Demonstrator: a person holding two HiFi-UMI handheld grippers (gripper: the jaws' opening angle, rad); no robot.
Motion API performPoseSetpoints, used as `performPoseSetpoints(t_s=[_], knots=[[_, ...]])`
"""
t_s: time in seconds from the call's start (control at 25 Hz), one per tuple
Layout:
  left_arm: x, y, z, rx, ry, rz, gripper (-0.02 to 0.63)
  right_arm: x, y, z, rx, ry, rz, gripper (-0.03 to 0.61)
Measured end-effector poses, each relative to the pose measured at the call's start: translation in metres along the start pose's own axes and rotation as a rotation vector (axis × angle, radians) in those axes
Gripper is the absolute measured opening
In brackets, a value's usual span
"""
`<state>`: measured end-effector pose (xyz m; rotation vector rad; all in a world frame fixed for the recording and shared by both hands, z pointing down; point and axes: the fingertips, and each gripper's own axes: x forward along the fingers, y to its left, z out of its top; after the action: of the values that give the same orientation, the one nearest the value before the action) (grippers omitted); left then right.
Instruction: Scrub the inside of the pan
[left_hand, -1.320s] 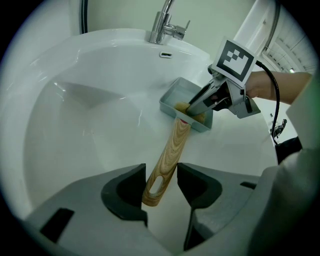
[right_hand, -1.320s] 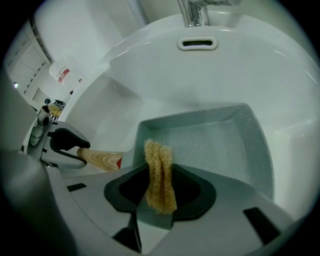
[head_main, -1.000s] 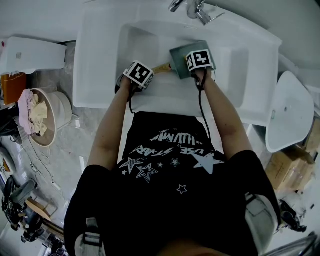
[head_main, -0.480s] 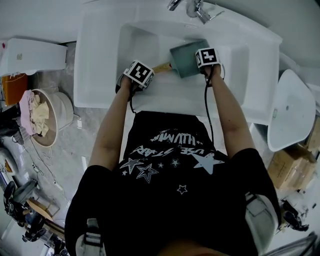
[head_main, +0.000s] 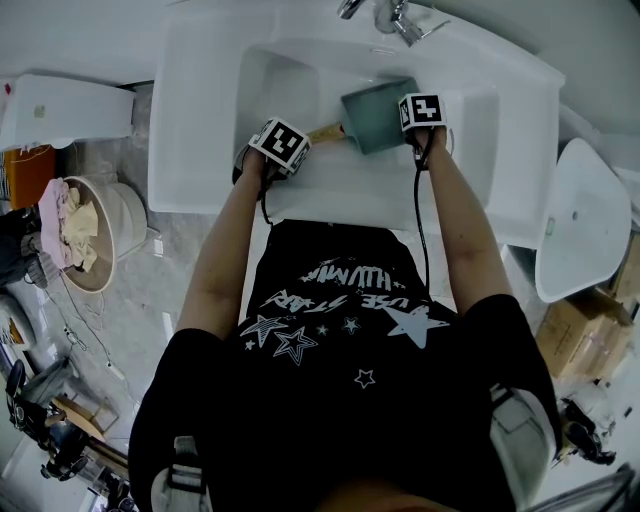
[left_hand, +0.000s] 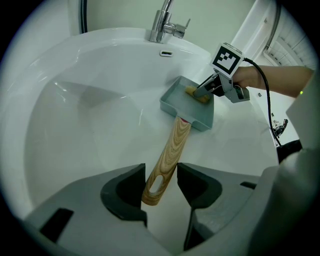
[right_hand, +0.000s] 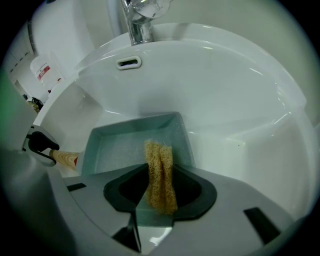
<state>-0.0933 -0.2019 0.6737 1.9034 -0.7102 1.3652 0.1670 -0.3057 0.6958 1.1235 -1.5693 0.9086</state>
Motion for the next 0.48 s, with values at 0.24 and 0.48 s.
performPoseSetpoints(t_s=[0.24,0.48], knots=[[0.001,0.001,0.001,-0.01,-0.002,-0.011,0.195,-0.001,0.006,0.001,0.025,-0.001,0.055,0.144],[0.002,0.002,-0.003,-0.02,0.015,-0.016,0.195,-0.018,0.079,-0.002,0.035,-0.02,0.305,0.14]])
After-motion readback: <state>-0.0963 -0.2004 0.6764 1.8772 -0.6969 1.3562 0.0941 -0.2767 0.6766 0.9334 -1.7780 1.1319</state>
